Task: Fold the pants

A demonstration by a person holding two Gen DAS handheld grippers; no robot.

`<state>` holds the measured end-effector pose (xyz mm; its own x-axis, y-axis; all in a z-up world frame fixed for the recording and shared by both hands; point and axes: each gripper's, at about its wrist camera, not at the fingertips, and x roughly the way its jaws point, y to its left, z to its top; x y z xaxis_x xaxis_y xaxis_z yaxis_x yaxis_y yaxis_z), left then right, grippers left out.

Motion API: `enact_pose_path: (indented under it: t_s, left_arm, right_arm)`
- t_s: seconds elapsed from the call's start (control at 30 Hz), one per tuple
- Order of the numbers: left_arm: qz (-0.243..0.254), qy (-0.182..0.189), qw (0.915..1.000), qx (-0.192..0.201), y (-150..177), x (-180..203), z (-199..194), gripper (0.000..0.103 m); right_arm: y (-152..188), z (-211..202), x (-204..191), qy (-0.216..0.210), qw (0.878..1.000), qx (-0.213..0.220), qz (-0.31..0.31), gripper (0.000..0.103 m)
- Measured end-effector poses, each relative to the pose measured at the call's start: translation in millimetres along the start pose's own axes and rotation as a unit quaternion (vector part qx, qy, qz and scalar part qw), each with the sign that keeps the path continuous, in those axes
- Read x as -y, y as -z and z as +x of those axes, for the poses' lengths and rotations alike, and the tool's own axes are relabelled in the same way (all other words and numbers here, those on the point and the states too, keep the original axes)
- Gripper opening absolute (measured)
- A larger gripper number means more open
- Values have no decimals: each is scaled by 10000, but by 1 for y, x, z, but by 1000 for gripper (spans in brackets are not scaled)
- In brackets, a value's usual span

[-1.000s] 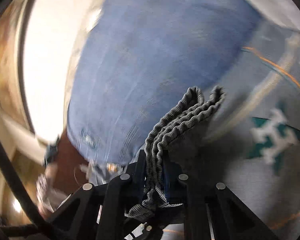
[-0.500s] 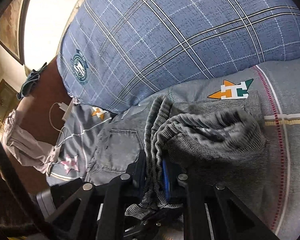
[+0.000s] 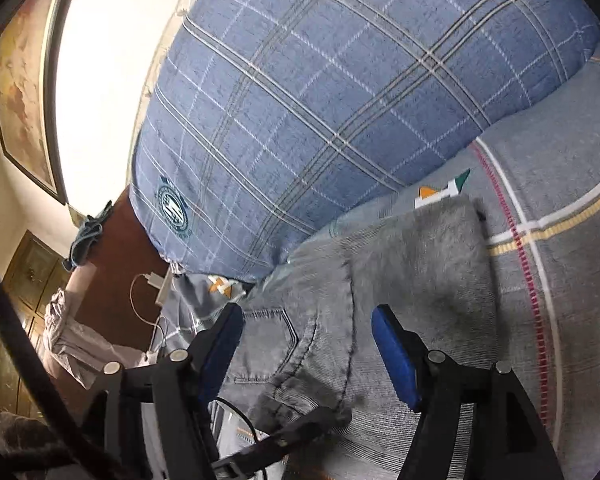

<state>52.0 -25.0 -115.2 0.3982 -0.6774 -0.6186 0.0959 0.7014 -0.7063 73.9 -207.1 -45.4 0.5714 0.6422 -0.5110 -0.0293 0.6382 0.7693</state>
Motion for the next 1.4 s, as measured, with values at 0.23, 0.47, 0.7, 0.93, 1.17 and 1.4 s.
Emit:
enact_pose_path:
  t_s: [0.23,0.47,0.7,0.93,1.17,1.4]
  left_arm:
    - [-390,-26,9992,30,-5,-14,-13,50]
    - [-333,-222,9992,76,-14,-20,-19,17]
    - [-71,-728,9969,277,-19,-14,-24,14]
    - [-167,-736,9969,225,-21,-15,-26,29]
    - [-233,-687,9961,504,-39,-14,-75,67]
    - [-1314,-1047,9779,1242,-54,-91,-165,78]
  right_arm:
    - [12,20,1,990,9937,-330,-408,55]
    - [25,36,13,1669,9829,-632,-463,55]
    - [31,27,4,1726,9815,-583,-587,56]
    - [34,35,4,1869,9775,-709,-679,59]
    - [34,22,-7,1443,9862,-427,-697,67]
    - [65,21,-53,1081,9843,-441,-1323,71]
